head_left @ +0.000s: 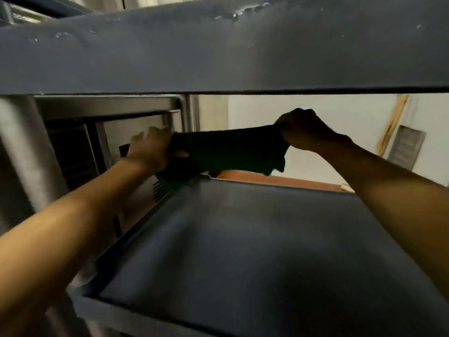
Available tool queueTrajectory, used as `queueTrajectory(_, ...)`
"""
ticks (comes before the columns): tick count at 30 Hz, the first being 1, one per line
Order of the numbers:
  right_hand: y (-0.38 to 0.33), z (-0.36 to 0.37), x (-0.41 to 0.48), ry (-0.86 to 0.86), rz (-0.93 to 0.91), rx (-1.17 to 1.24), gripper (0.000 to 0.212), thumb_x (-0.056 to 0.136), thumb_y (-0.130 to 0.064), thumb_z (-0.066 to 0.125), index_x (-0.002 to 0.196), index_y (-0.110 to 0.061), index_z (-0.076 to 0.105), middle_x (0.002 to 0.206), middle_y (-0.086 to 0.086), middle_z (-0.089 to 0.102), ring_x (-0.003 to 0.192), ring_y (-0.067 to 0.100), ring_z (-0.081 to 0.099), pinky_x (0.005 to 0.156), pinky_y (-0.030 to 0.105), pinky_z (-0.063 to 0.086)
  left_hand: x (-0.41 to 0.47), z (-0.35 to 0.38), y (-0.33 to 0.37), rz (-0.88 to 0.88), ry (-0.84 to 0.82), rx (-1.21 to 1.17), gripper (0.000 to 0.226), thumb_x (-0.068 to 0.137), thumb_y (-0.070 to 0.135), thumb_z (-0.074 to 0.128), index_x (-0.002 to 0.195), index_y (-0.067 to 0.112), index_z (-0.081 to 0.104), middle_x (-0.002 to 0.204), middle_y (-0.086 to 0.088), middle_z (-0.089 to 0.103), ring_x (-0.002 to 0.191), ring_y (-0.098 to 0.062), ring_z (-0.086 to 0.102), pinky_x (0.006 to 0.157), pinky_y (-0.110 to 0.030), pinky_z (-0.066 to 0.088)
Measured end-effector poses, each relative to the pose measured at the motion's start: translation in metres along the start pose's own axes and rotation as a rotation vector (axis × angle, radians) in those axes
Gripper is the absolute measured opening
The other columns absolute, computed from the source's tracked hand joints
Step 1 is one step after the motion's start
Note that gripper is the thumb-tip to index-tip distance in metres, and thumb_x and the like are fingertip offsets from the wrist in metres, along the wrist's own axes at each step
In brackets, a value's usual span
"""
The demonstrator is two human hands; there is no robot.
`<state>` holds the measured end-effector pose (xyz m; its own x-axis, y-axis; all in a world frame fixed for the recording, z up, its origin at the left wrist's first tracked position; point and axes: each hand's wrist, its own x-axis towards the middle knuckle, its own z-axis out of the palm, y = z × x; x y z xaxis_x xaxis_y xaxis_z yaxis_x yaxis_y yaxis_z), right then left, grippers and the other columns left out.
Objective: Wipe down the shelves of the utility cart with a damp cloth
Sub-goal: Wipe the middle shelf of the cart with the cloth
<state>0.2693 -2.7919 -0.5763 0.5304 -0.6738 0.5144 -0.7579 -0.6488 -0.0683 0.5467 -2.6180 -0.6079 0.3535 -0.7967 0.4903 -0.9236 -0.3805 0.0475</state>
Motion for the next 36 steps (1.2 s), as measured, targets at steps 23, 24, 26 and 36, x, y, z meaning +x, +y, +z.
queueTrajectory(23, -0.014, 0.179, -0.058, -0.488, 0.028, 0.092, 0.048, 0.097, -0.021, 0.053, 0.144, -0.028, 0.048, 0.147, 0.008, 0.045, 0.131, 0.032, 0.046, 0.111, 0.038, 0.037, -0.019, 0.149, -0.024, 0.112, -0.423, 0.000, 0.029, 0.092, 0.044, 0.059, 0.118, 0.032, 0.063, 0.119, 0.001, 0.066, 0.106, -0.019, 0.061, 0.091, -0.036, 0.050)
queueTrajectory(24, -0.015, 0.179, -0.059, -0.481, 0.035, 0.086, 0.048, 0.096, -0.018, 0.052, 0.143, -0.029, 0.050, 0.147, 0.008, 0.045, 0.130, 0.031, 0.046, 0.111, 0.038, 0.037, -0.020, 0.151, -0.024, 0.123, -0.411, 0.019, 0.024, 0.093, 0.041, 0.059, 0.115, 0.032, 0.063, 0.118, 0.001, 0.065, 0.105, -0.019, 0.061, 0.089, -0.036, 0.050)
queueTrajectory(26, -0.017, 0.179, -0.060, -0.477, 0.052, 0.082, 0.048, 0.096, -0.014, 0.052, 0.140, -0.031, 0.052, 0.145, 0.007, 0.046, 0.129, 0.031, 0.047, 0.111, 0.039, 0.038, -0.021, 0.153, -0.025, 0.124, -0.395, 0.025, 0.017, 0.093, 0.038, 0.061, 0.108, 0.031, 0.062, 0.115, 0.000, 0.064, 0.103, -0.020, 0.060, 0.088, -0.037, 0.050)
queueTrajectory(36, -0.028, 0.167, -0.076, -0.465, 0.043, 0.084, 0.048, 0.095, -0.011, 0.052, 0.137, -0.032, 0.056, 0.139, 0.007, 0.052, 0.124, 0.031, 0.052, 0.107, 0.040, 0.042, -0.035, 0.143, -0.031, 0.077, -0.383, 0.002, 0.018, 0.088, 0.036, 0.071, 0.088, 0.037, 0.052, 0.108, 0.002, 0.067, 0.101, -0.020, 0.061, 0.081, -0.032, 0.046)
